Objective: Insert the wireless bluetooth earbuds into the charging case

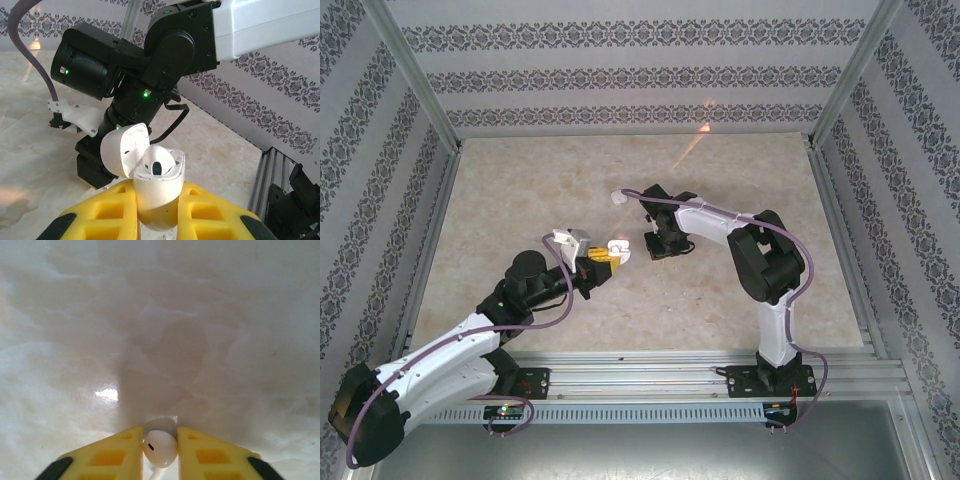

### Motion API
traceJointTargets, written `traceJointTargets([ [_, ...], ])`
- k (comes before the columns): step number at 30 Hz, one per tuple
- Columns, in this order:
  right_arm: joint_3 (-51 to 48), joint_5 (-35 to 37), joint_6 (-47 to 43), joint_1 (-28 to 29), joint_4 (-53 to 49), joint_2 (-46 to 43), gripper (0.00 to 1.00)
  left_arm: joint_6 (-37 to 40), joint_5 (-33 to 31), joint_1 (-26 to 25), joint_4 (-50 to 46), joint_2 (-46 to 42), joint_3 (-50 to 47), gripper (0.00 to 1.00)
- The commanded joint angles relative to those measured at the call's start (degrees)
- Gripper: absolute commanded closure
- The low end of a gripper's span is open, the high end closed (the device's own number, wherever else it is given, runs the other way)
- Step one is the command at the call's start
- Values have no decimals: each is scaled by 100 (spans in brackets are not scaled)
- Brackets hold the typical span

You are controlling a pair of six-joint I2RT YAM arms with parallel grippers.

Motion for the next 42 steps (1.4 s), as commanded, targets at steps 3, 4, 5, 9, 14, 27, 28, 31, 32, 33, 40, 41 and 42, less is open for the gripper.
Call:
traceJointTargets([
  [3, -132, 114, 8, 131, -213, 62, 71, -21, -88, 61, -91, -69, -43, 100],
  [4, -132, 131, -3, 142, -235, 63, 71, -9, -101, 58, -100, -66, -41, 100],
  [5, -132, 135, -20, 155, -247, 75, 72, -6, -99, 55, -96, -67, -36, 100],
  [9, -49, 151, -60, 191, -378, 124, 78, 11, -89, 61, -97, -30, -39, 100],
  [14, 50, 89, -87, 212, -461, -102, 83, -29, -136, 61, -118, -30, -54, 100],
  [27, 24, -170, 93, 247, 198, -2060, 89, 299, -78, 63, -195, -190, 225, 100],
  [28, -10, -228, 93, 254, 337, -2271, 89, 301, -81, 62, -210, -186, 275, 100],
  [31, -74, -389, 110, 284, 704, -2820, 90, 255, -45, 63, -199, -106, 427, 100],
  [32, -92, -397, 111, 304, 801, -2954, 90, 243, -26, 63, -192, -72, 477, 100],
  [33, -113, -412, 102, 333, 932, -3143, 90, 203, -4, 62, -181, -37, 529, 100],
  [40, -418, -589, 11, 569, 1958, -4169, 89, -141, 103, 63, 110, 243, 821, 100],
  [41, -475, -624, -14, 602, 2098, -4288, 90, -207, 134, 63, 197, 292, 856, 100],
  [42, -514, -648, -27, 630, 2238, -4387, 90, -259, 162, 63, 274, 335, 891, 100],
])
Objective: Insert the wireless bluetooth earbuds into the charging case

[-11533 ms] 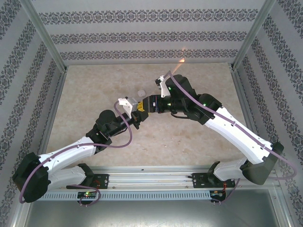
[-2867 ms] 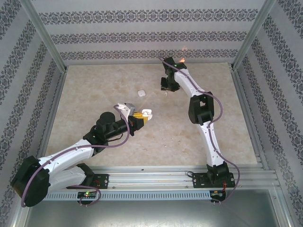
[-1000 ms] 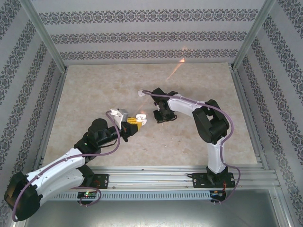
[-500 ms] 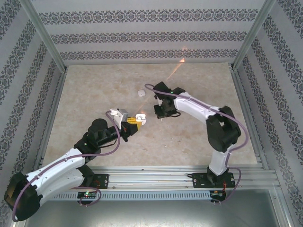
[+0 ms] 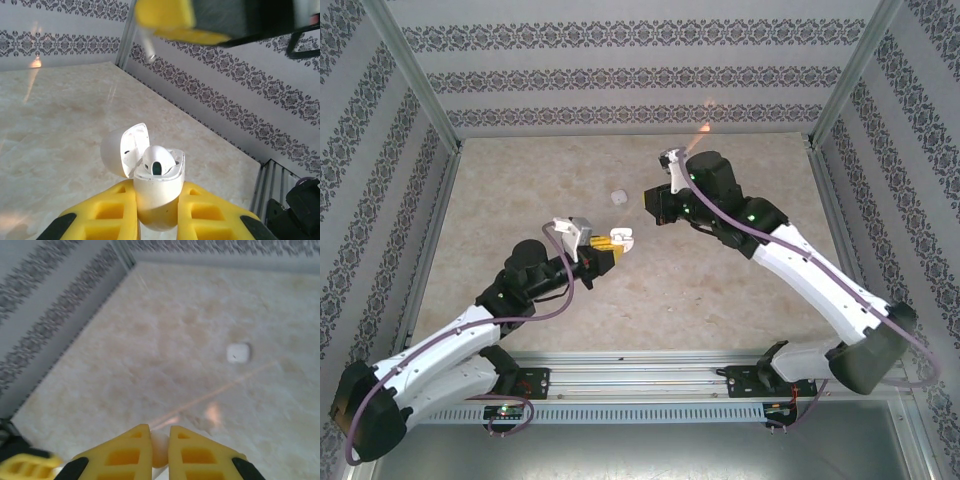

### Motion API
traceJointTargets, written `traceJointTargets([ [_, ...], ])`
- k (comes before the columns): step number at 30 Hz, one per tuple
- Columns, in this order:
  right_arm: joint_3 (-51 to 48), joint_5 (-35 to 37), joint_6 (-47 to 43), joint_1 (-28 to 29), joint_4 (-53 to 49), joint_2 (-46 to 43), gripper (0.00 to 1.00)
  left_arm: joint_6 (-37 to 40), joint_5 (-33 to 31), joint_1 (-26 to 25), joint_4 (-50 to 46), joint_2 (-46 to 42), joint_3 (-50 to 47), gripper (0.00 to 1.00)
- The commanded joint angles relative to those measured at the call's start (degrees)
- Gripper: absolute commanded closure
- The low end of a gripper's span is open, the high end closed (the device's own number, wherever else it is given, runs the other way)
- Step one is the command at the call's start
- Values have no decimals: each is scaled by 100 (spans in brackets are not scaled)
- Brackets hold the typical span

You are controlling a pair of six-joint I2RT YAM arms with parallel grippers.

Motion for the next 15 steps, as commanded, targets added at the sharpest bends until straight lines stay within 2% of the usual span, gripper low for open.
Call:
traceJointTargets([
  [1, -217, -240, -108, 132, 795, -370, 90, -308, 220, 61, 565, 125, 271, 100],
  [8, -576, -507, -521, 357, 1523, -888, 90, -589, 529, 61, 1010, 432, 573, 100],
  [15, -713, -754, -947, 435, 1521, -1053, 90, -730, 770, 60, 1315, 461, 643, 100],
])
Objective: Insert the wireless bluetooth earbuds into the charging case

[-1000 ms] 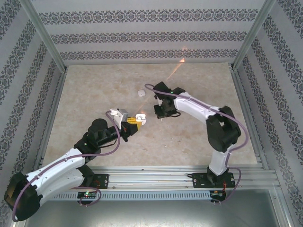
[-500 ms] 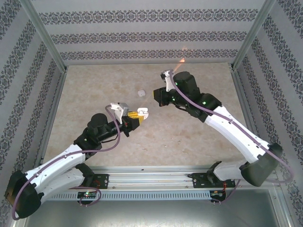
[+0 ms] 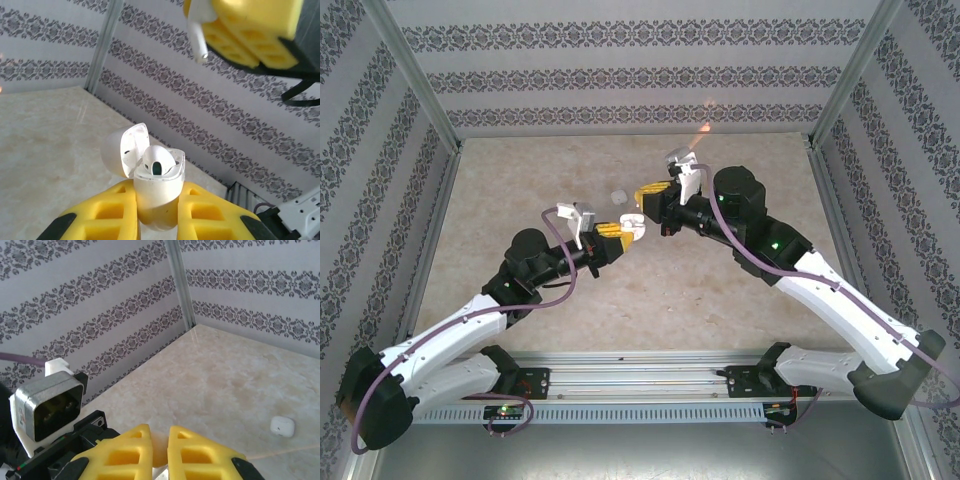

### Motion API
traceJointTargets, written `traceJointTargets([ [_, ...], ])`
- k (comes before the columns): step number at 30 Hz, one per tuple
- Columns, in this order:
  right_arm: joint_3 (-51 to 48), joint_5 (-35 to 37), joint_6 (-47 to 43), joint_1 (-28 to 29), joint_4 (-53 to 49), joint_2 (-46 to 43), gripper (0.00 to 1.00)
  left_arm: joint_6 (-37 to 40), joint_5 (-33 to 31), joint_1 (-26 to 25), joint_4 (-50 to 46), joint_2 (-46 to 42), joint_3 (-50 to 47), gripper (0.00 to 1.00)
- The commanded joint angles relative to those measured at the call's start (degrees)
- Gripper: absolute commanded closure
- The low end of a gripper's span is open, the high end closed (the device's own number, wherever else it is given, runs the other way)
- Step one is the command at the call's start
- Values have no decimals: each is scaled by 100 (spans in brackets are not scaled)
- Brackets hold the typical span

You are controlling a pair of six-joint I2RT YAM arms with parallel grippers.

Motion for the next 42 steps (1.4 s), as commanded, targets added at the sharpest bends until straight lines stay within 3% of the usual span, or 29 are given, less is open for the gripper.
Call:
traceJointTargets([
  [1, -86, -231, -341, 68, 170, -112, 90, -173, 313, 56, 506, -19, 156, 100],
  [12, -155, -435, -399, 78, 10, -266, 92, -438, 356, 61, 929, -81, 28, 100],
  [42, -231, -606, -702, 193, -614, -221, 94, -601, 228, 94, 978, -1, 250, 100],
])
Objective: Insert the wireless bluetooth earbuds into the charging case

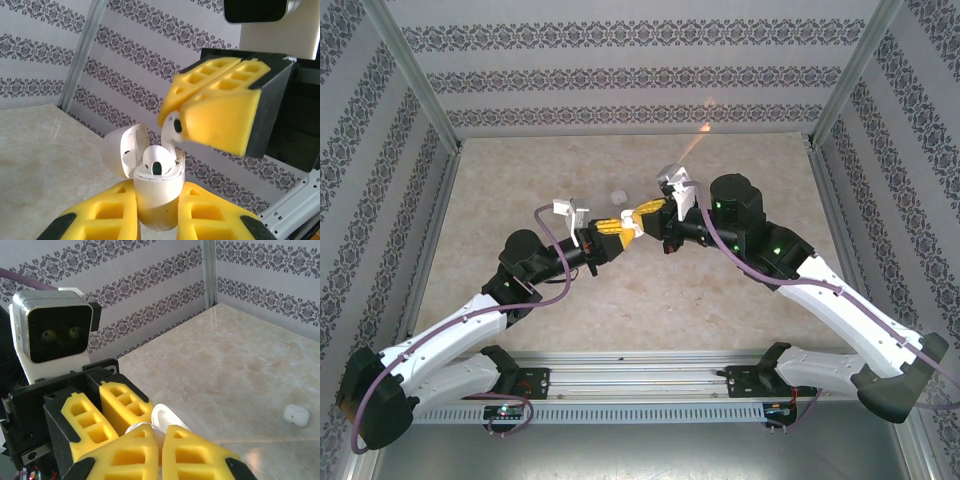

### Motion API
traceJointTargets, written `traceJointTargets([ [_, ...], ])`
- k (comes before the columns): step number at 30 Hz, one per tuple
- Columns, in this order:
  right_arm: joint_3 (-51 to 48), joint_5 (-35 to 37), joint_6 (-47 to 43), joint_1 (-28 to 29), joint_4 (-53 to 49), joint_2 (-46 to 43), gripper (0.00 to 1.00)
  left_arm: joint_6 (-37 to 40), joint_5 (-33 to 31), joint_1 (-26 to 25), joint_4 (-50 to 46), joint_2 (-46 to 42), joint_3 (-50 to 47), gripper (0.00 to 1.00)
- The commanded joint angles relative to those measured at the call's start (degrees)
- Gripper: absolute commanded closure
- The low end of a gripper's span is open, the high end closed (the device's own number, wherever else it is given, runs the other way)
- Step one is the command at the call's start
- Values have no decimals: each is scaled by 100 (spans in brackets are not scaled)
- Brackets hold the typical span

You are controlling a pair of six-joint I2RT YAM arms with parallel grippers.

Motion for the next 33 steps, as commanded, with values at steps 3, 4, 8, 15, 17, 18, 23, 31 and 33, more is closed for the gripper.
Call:
traceJointTargets([
  [3, -74, -139, -109, 86, -127, -73, 94, -119, -68, 96, 366, 1, 202, 100],
  [4, -65, -151, -114, 94, -150, -59, 94, -124, -78, 96, 375, 15, 202, 100],
  [8, -51, -186, -159, 116, -291, -9, 95, -141, -95, 96, 392, 30, 202, 100],
  [15, -149, -11, -300, 251, -483, -77, 93, -137, -287, 105, 314, 32, 186, 100],
  [17, -91, -38, -343, 278, -570, -34, 93, -150, -291, 105, 306, 63, 193, 100],
  [18, -44, -68, -355, 281, -644, 4, 92, -159, -288, 105, 319, 81, 192, 100],
  [23, 80, -132, -352, 284, -881, 142, 83, -195, -343, 105, 356, 91, 165, 100],
  [31, 185, -103, -140, 279, -904, 135, 56, -127, -475, 105, 190, -8, 98, 100],
  [33, 203, -55, -78, 282, -931, 117, 51, -66, -523, 105, 44, -46, 116, 100],
])
